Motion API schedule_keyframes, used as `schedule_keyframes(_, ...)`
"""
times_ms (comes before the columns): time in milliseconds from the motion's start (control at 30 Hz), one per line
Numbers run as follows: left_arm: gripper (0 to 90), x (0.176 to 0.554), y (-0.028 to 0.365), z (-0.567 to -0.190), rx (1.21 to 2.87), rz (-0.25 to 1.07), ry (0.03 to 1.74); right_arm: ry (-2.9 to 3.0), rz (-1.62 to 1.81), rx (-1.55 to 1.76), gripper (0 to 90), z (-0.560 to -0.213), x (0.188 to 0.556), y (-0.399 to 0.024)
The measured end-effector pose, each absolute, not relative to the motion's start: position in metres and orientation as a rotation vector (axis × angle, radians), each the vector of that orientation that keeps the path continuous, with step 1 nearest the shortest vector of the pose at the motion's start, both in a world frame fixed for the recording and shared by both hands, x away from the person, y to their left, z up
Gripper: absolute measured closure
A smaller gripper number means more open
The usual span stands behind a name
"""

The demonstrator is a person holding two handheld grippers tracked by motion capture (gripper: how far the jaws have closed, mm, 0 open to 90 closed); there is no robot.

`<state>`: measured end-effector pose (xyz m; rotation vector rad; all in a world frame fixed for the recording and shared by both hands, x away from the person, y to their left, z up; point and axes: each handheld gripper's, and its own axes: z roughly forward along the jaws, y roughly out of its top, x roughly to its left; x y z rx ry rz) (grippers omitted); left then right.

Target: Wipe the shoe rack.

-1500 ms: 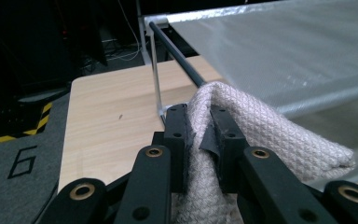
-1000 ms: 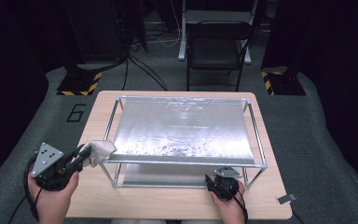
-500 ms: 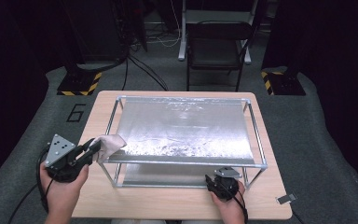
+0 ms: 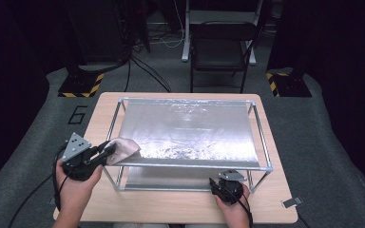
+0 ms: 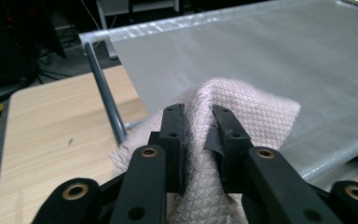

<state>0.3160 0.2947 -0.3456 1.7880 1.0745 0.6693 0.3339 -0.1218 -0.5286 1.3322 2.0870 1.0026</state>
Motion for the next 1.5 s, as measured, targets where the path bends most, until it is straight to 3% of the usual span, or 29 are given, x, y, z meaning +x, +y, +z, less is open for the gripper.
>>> schedule_keyframes(100, 68.6, 0.319, 0.291, -0.35, 1.803, 0.683, 1.081, 2.087, 1.003, 1.333, 51.8, -0.529, 0.334, -0.122)
schedule_keyframes(133, 60.5, 0.32, 0.29, -0.351, 1.796, 0.707, 1.081, 2.087, 1.003, 1.333, 51.8, -0.529, 0.334, -0.122)
schedule_keyframes(200, 55.3, 0.319, 0.29, -0.351, 1.778, 0.733, 1.068, 2.087, 1.003, 1.333, 51.8, -0.529, 0.334, -0.122)
schedule_keyframes(267, 55.1, 0.316, 0.288, -0.347, 1.766, 0.763, 1.049, 2.087, 1.003, 1.333, 51.8, -0.529, 0.334, -0.122)
schedule_keyframes(400, 58.5, 0.318, 0.286, -0.346, 1.792, 0.742, 1.038, 2.087, 1.002, 1.333, 51.8, -0.529, 0.334, -0.122)
schedule_keyframes(600, 74.1, 0.323, 0.278, -0.357, 1.871, 0.738, 1.049, 2.087, 1.002, 1.333, 51.8, -0.529, 0.334, -0.122)
schedule_keyframes(1500, 74.9, 0.329, 0.237, -0.362, 1.92, 0.715, 1.054, 2.087, 1.0, 1.33, 52.4, -0.529, 0.334, -0.122)
